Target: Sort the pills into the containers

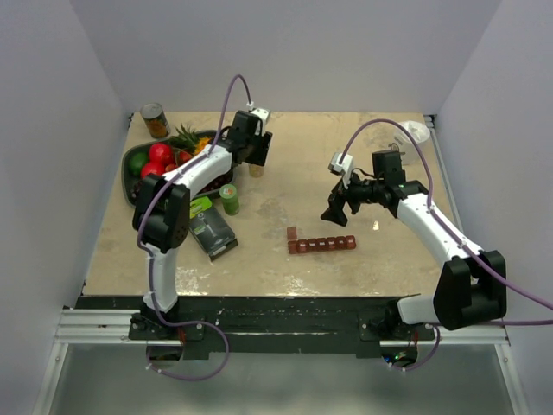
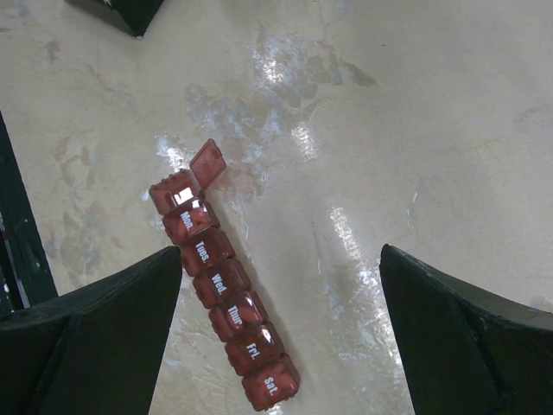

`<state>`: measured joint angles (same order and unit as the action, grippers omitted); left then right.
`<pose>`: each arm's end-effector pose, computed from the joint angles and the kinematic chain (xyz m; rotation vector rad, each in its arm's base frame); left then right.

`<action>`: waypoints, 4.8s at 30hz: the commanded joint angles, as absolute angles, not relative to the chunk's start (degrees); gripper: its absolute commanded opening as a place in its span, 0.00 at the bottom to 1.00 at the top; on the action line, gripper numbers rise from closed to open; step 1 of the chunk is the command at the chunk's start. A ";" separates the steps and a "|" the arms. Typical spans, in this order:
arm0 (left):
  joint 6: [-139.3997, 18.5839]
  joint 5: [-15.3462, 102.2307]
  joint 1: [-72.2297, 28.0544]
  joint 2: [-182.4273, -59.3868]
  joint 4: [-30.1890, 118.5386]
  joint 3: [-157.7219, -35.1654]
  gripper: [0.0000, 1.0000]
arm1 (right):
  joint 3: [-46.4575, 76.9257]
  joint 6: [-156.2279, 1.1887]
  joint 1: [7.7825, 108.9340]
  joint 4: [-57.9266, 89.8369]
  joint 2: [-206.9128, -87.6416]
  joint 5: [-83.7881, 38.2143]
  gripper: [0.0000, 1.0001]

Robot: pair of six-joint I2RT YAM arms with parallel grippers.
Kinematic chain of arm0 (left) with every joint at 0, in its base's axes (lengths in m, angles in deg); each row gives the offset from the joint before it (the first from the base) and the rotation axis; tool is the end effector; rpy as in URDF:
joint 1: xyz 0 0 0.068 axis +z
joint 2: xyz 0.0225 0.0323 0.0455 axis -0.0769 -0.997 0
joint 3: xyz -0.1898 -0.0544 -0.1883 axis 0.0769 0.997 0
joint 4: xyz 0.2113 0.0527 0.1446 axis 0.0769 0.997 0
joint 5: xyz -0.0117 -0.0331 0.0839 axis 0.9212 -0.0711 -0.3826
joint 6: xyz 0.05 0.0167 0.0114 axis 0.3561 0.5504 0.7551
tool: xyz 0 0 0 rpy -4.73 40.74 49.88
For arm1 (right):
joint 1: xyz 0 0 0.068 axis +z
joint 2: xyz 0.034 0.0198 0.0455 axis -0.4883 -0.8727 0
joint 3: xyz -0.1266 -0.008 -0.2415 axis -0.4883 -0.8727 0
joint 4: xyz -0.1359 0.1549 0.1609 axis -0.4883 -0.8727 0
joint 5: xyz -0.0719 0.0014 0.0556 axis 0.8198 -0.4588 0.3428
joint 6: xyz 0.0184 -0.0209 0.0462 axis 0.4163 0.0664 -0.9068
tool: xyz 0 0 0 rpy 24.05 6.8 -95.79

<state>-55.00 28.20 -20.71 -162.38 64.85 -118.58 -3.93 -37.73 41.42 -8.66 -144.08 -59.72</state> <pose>0.4282 -0.1960 0.2384 0.3138 2.2651 -0.1456 0.2712 0.0842 0.2659 -1.1628 1.8723 0.7209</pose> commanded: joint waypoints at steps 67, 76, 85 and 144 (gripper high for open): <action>-76.27 81.93 -23.81 -117.23 23.51 -73.59 0.80 | -8.63 -36.43 49.80 -1.72 -140.81 -78.34 0.01; -51.31 92.57 -22.83 -110.91 21.16 -63.05 0.93 | -8.72 -28.88 50.24 -7.26 -142.05 -81.41 0.00; -25.37 92.66 -30.12 -113.25 28.08 -67.68 0.92 | -8.72 -20.52 52.70 -12.80 -142.49 -81.59 0.01; -91.30 80.53 -22.68 -112.22 25.60 -62.42 0.91 | -10.48 -34.23 50.06 0.21 -140.11 -68.93 0.00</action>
<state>-95.55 73.53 -26.00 -116.74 28.34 -62.60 -11.10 -35.79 50.33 0.65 -141.90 -68.73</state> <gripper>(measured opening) 0.828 0.556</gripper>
